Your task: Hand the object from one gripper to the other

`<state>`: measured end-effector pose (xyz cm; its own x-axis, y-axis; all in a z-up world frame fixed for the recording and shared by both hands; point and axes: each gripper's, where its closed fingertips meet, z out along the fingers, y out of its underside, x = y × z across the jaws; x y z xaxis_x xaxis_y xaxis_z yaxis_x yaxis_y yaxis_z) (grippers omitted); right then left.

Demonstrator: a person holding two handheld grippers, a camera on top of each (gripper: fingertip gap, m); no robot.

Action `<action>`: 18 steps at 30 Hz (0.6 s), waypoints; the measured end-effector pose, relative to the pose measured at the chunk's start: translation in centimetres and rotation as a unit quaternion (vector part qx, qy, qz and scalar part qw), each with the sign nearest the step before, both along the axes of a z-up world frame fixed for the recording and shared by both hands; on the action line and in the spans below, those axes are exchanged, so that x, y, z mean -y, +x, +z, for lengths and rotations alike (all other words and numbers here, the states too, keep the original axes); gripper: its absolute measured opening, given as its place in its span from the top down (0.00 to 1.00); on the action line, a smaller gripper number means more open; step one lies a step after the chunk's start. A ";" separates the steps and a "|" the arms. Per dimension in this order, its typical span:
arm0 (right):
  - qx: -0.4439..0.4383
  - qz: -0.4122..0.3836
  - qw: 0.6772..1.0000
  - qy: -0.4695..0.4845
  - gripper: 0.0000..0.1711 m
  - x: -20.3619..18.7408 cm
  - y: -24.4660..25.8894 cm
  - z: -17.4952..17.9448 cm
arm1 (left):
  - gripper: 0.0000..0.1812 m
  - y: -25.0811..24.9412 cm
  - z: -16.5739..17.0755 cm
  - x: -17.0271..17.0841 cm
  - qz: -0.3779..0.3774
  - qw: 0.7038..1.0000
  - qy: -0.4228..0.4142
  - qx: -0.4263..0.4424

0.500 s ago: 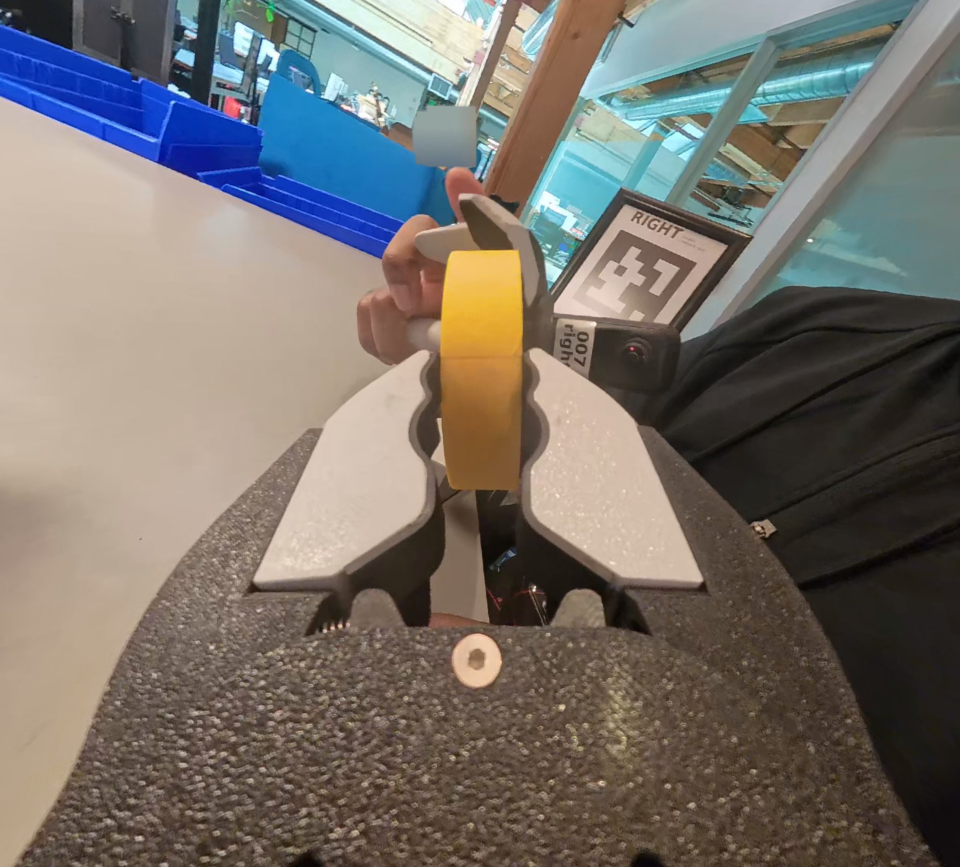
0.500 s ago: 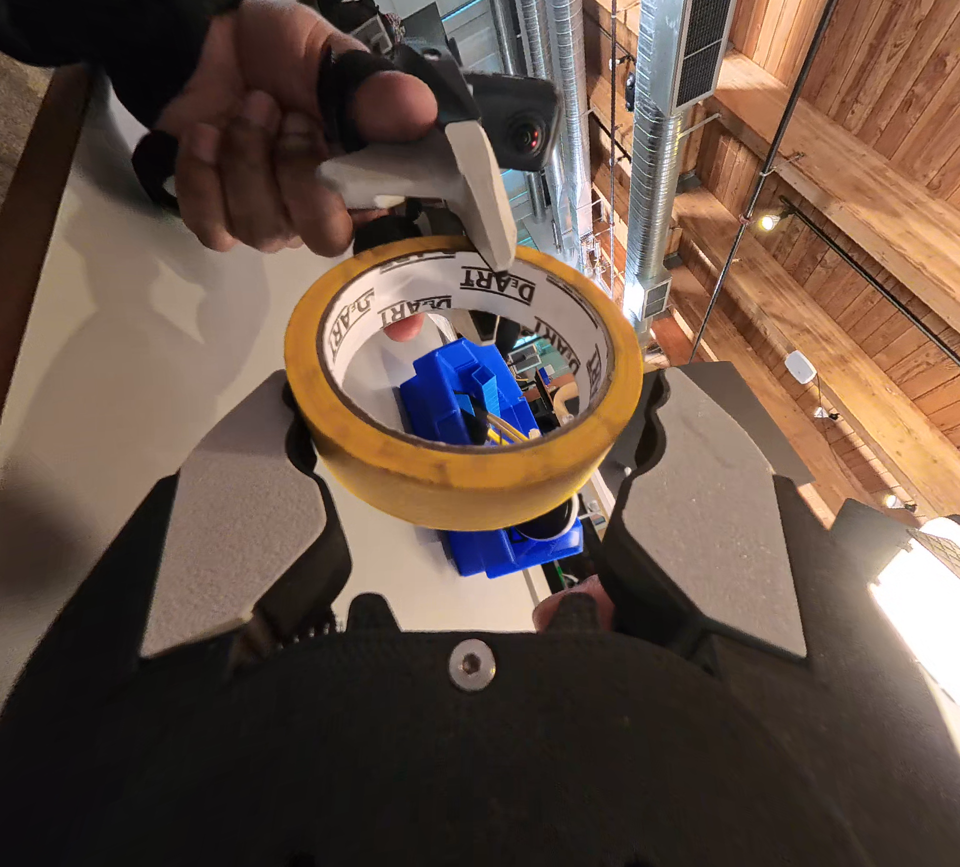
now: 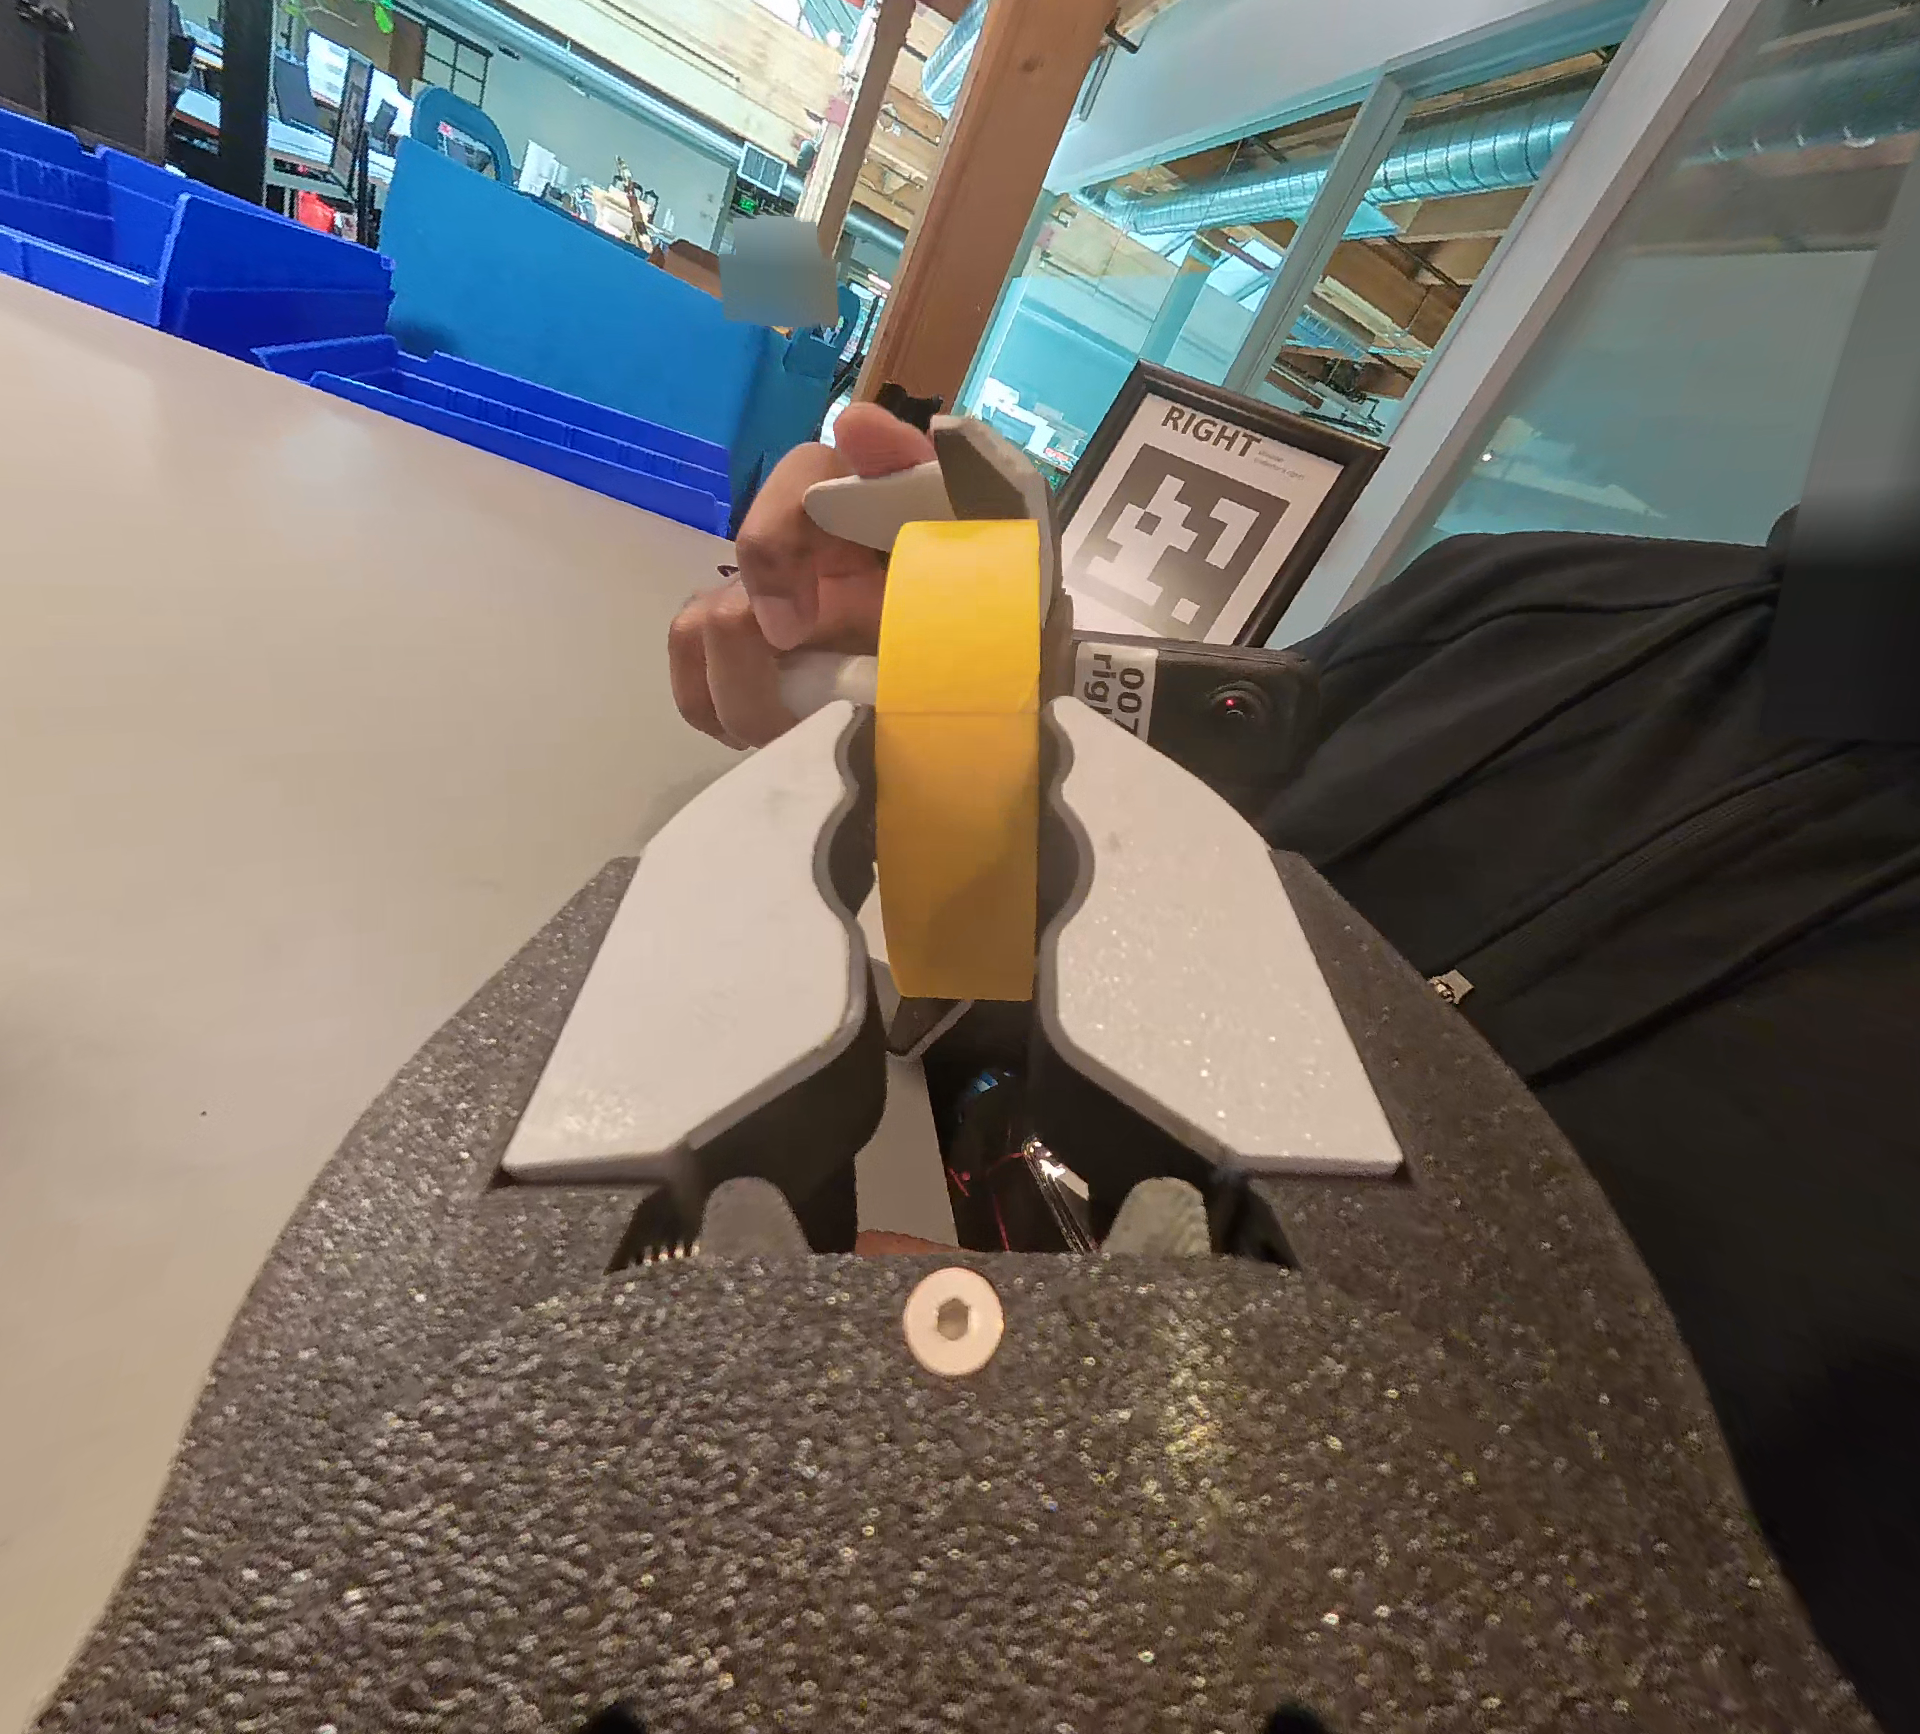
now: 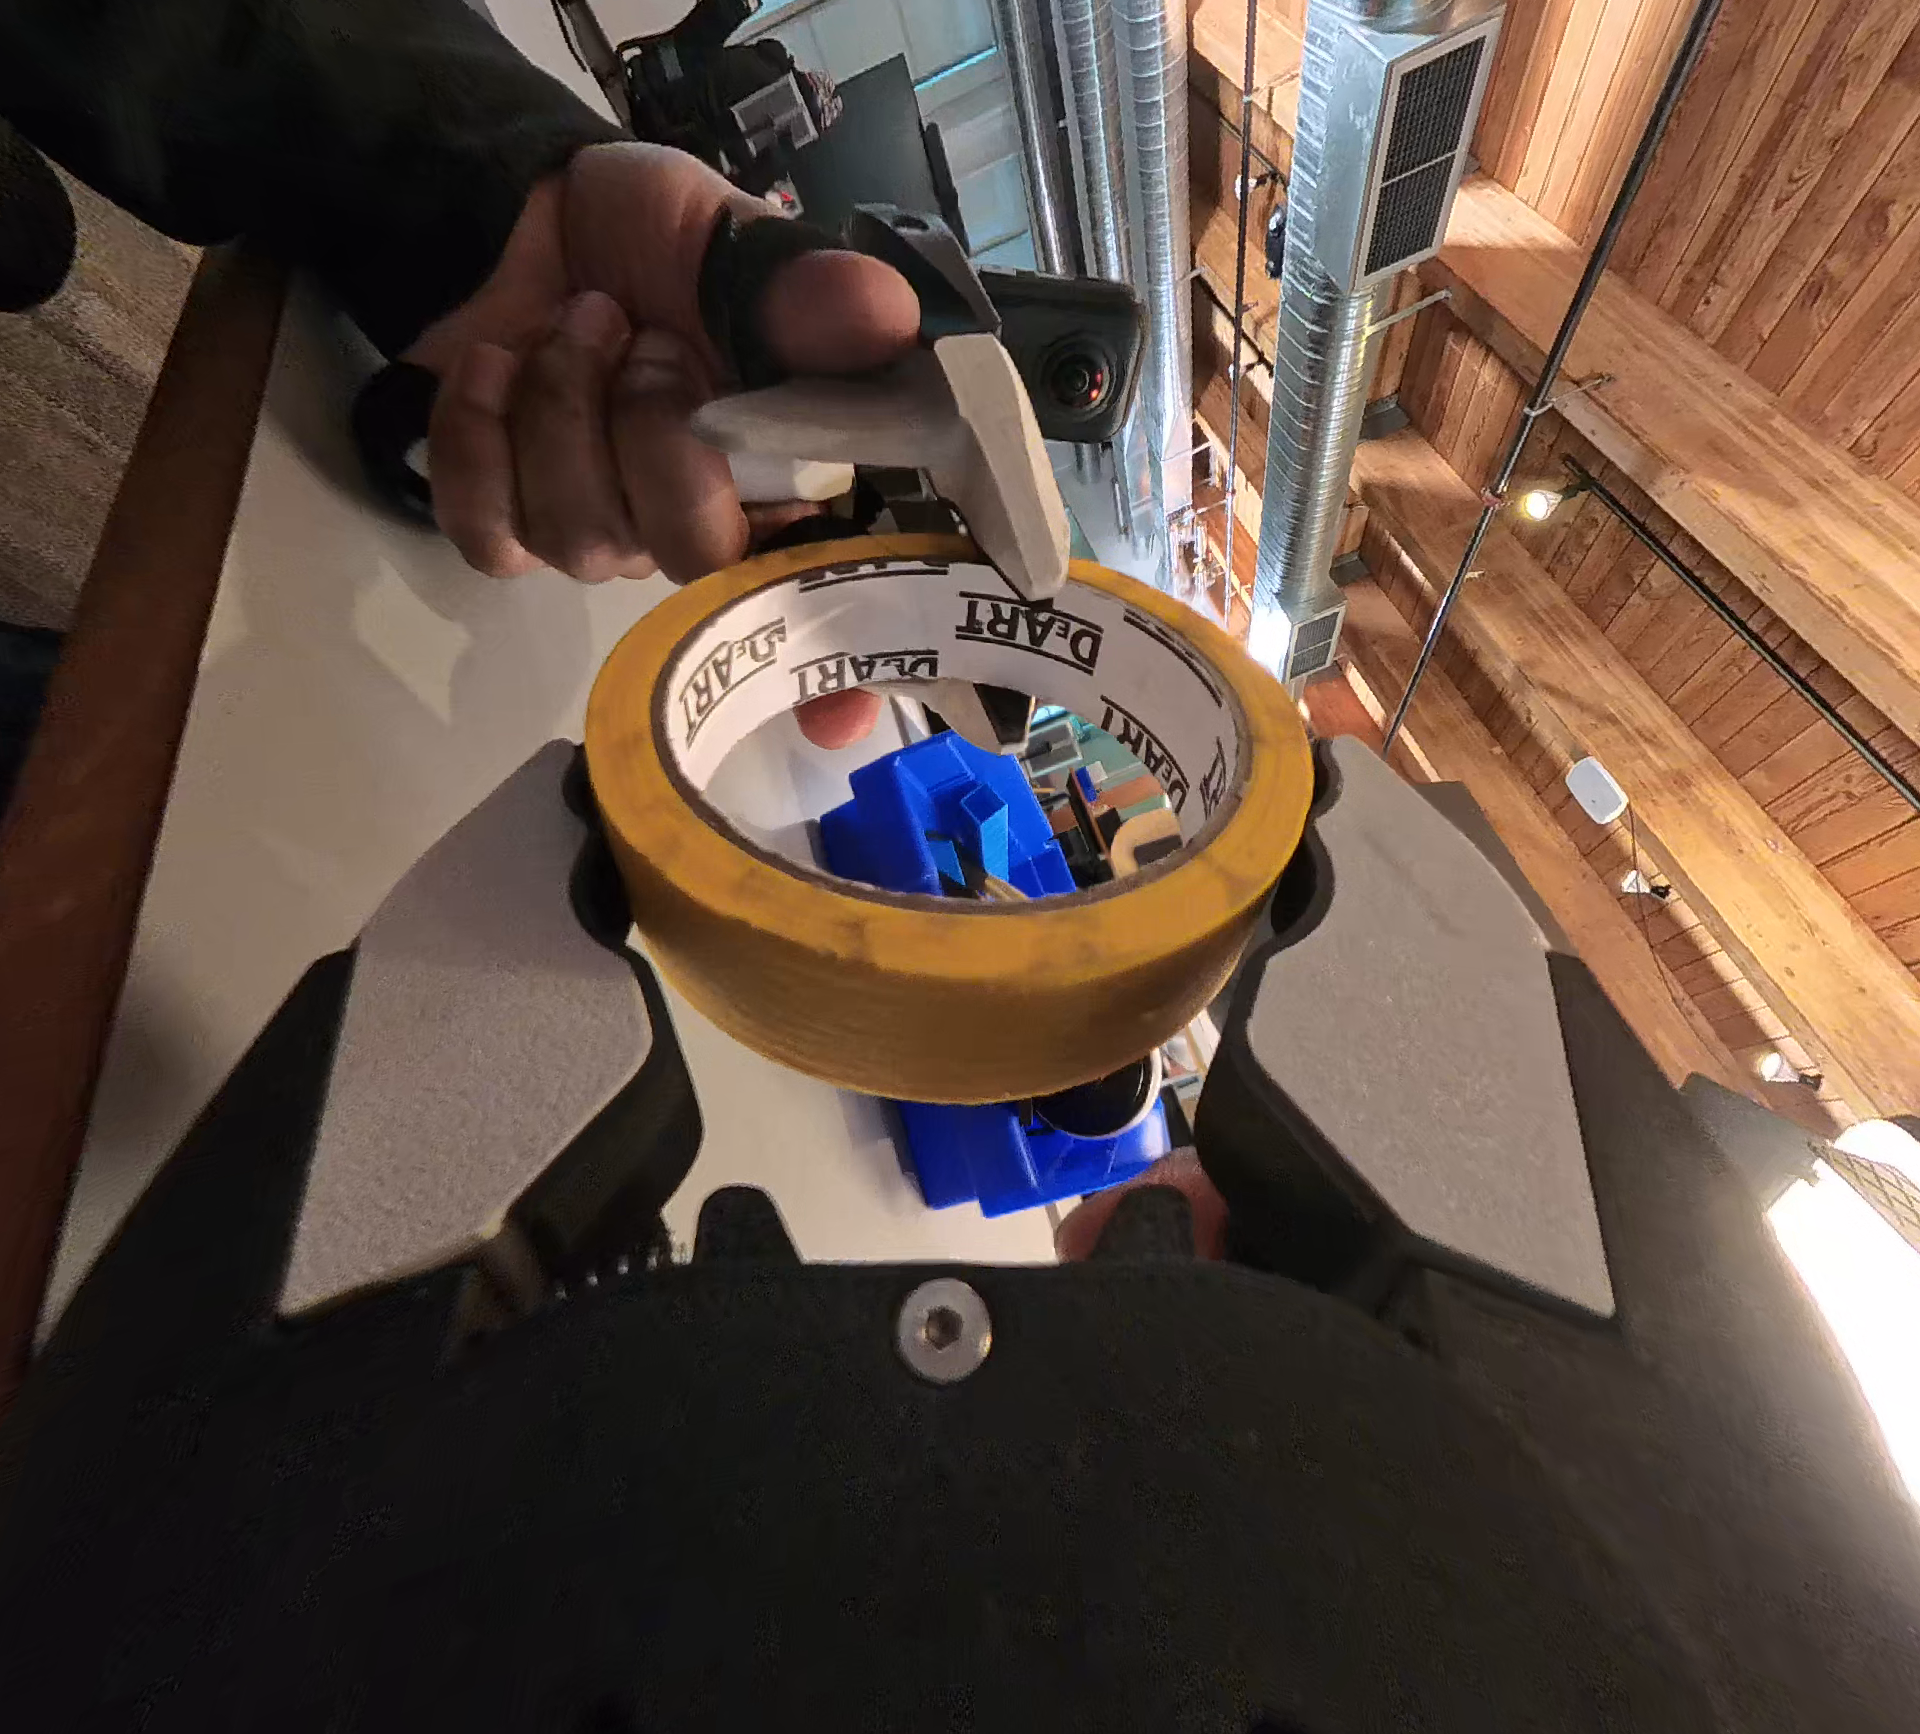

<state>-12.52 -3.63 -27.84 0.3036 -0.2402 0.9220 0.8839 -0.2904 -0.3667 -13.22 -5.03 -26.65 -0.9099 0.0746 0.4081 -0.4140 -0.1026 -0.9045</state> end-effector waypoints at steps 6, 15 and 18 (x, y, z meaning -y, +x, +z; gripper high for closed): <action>0.008 -0.025 1.000 -0.003 0.29 0.2 0.6 0.1 | 0.84 0.4 0.3 0.0 0.025 0.999 -0.001 0.028; -0.024 -0.023 0.999 0.027 0.29 0.9 1.0 1.2 | 0.70 1.6 1.6 -1.1 0.098 0.990 -0.025 0.097; -0.104 -0.021 0.992 0.062 0.29 1.6 2.2 2.1 | 0.66 2.3 2.0 -2.2 0.167 0.968 -0.010 0.186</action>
